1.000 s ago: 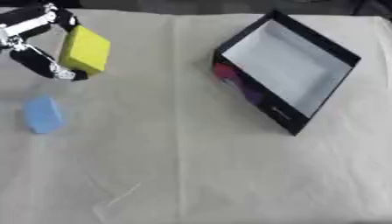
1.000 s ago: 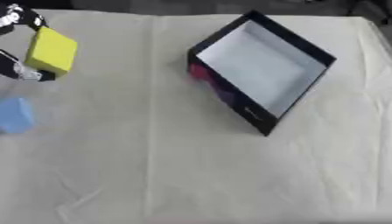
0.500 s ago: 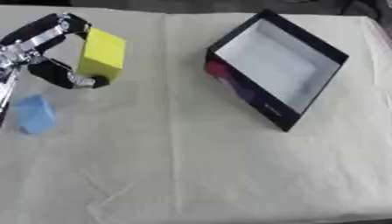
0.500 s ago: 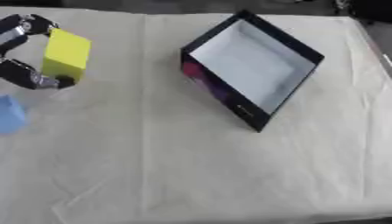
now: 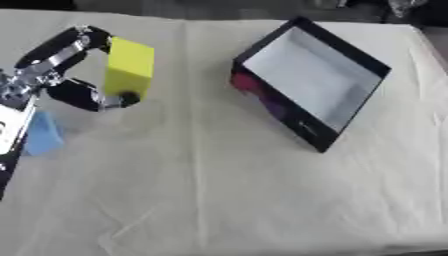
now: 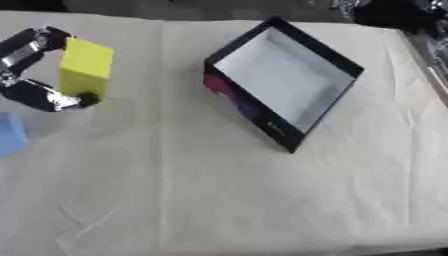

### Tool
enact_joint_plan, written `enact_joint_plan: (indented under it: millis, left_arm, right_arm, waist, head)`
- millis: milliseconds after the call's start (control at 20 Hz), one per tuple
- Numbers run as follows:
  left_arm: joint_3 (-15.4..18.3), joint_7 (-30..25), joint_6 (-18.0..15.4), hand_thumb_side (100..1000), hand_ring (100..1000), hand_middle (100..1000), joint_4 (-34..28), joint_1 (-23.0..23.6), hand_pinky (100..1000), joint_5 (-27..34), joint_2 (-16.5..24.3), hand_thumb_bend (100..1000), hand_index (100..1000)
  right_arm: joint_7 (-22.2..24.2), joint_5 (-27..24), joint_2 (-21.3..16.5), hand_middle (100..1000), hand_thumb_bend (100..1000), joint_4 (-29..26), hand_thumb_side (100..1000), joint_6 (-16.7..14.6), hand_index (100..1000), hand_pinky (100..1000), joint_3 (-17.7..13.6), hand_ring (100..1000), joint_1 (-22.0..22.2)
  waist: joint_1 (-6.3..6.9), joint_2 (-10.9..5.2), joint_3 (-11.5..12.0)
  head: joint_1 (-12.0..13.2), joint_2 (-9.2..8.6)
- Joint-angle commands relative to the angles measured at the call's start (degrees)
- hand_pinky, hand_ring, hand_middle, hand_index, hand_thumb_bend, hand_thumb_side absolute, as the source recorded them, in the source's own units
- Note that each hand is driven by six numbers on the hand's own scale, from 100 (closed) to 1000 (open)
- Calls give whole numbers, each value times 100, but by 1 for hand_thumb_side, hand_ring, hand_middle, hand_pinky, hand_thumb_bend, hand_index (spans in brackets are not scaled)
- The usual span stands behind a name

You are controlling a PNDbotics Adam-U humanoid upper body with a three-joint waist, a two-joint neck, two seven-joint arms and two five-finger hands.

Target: Pick up the objects with one hand, pass them to the other hand, and then place them into the box on the other side of the table.

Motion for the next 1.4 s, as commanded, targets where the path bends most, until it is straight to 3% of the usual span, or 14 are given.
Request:
enact_joint_plan:
  millis: [50, 300, 700, 1000, 1400]
  left_arm:
    - [27, 172, -20, 361, 582, 481, -57, -116, 761, -96, -148, 100, 490]
    - [-6, 357, -69, 367, 580, 478, 3, -168, 759, -315, -444, 100, 490]
    - [35, 483, 75, 456, 571, 469, 175, -249, 755, -549, -930, 100, 489]
    - [14, 519, 82, 454, 568, 465, 206, -306, 751, -720, -1217, 100, 490]
    - [34, 745, 76, 421, 564, 459, 242, -349, 745, -1094, -1476, 100, 492]
  right_arm:
    - [124, 184, -81, 945, 100, 82, 162, -12, 986, 790, 74, 974, -152]
    - [368, 405, 6, 947, 100, 176, 167, -34, 988, 794, 275, 975, -319]
    - [808, 692, 81, 953, 100, 153, 184, -116, 993, 805, 525, 980, -489]
    - [1175, 886, 167, 958, 100, 141, 188, -190, 995, 815, 671, 985, -636]
    - [1900, 1218, 379, 978, 100, 237, 288, -435, 1000, 833, 877, 1000, -813]
  waist:
    - [-66, -225, 16]
    - [-76, -218, 58]
    - [-107, -194, 120]
    - [-142, -167, 173]
    - [-180, -126, 220]
  head:
    - [-91, -8]
    - [-247, 101]
    - [-300, 133]
    - [-348, 147]
    - [-448, 148]
